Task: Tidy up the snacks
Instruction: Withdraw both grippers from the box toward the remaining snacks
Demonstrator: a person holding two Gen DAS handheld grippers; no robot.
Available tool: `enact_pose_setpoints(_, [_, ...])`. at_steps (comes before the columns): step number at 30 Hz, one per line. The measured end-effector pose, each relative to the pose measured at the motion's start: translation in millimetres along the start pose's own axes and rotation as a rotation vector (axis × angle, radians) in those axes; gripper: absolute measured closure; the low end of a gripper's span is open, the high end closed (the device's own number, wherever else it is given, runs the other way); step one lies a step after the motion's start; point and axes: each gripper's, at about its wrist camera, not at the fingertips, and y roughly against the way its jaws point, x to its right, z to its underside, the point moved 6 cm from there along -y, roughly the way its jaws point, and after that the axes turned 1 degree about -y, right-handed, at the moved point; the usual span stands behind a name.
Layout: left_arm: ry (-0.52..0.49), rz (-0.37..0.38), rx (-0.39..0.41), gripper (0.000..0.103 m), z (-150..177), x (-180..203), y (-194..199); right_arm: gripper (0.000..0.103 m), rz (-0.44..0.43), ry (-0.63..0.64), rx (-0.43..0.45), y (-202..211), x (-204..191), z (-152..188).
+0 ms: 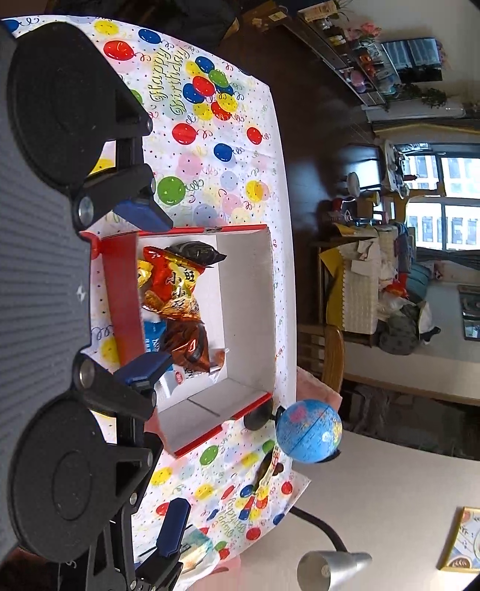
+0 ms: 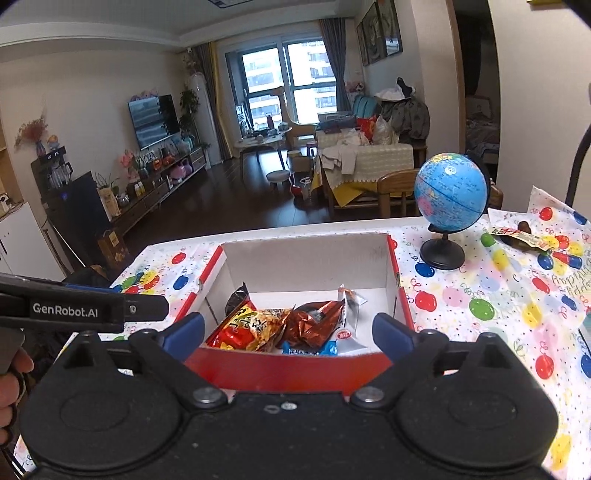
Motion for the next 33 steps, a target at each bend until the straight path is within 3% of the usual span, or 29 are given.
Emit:
enact_pose_setpoints(17, [0.041, 0.009, -0.093, 0.032, 80, -5, 14, 0.001, 0.069, -0.036, -0.032, 37, 1, 69])
enact_pose_setpoints(33, [0.067, -0.058, -0.252, 0.032, 155, -5, -21, 0.006, 0.156, -0.062, -0.185, 28, 30, 154])
